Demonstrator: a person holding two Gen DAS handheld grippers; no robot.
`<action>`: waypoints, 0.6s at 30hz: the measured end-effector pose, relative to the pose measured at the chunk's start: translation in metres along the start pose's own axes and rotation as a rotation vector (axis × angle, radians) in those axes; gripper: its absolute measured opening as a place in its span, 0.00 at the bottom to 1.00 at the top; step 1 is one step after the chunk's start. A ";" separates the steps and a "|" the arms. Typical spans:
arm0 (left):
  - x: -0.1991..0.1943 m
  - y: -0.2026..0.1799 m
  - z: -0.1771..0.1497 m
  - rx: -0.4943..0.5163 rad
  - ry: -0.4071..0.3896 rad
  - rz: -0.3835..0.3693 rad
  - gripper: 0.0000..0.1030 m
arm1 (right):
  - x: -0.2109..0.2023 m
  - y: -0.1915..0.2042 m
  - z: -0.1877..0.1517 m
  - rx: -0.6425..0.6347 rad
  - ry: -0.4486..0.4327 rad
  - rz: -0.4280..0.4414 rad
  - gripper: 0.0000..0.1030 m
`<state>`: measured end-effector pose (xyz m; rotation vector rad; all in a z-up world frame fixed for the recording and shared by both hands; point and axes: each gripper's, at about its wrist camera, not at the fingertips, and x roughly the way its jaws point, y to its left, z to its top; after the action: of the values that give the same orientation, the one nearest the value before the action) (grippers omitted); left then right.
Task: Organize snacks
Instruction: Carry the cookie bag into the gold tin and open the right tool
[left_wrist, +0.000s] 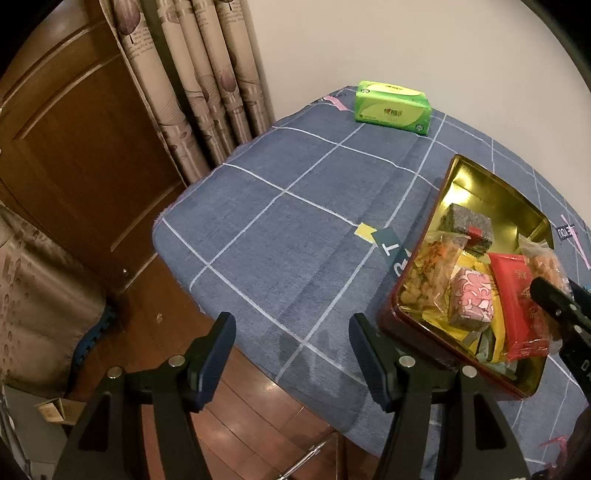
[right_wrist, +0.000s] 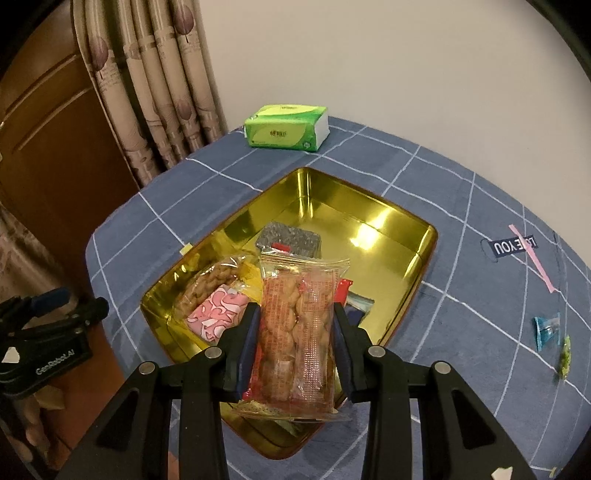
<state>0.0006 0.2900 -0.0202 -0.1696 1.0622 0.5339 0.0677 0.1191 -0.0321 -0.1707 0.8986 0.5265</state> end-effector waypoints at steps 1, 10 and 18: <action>-0.001 0.000 0.000 0.000 0.000 -0.002 0.63 | 0.002 -0.001 0.000 0.004 0.006 0.003 0.33; -0.002 0.000 -0.002 -0.004 0.001 -0.008 0.63 | 0.014 0.003 0.003 0.009 0.024 -0.004 0.34; -0.001 -0.002 -0.003 0.006 0.007 -0.011 0.63 | 0.020 0.003 0.001 0.014 0.035 -0.004 0.35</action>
<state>-0.0008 0.2865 -0.0214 -0.1718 1.0688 0.5208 0.0767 0.1293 -0.0470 -0.1699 0.9357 0.5146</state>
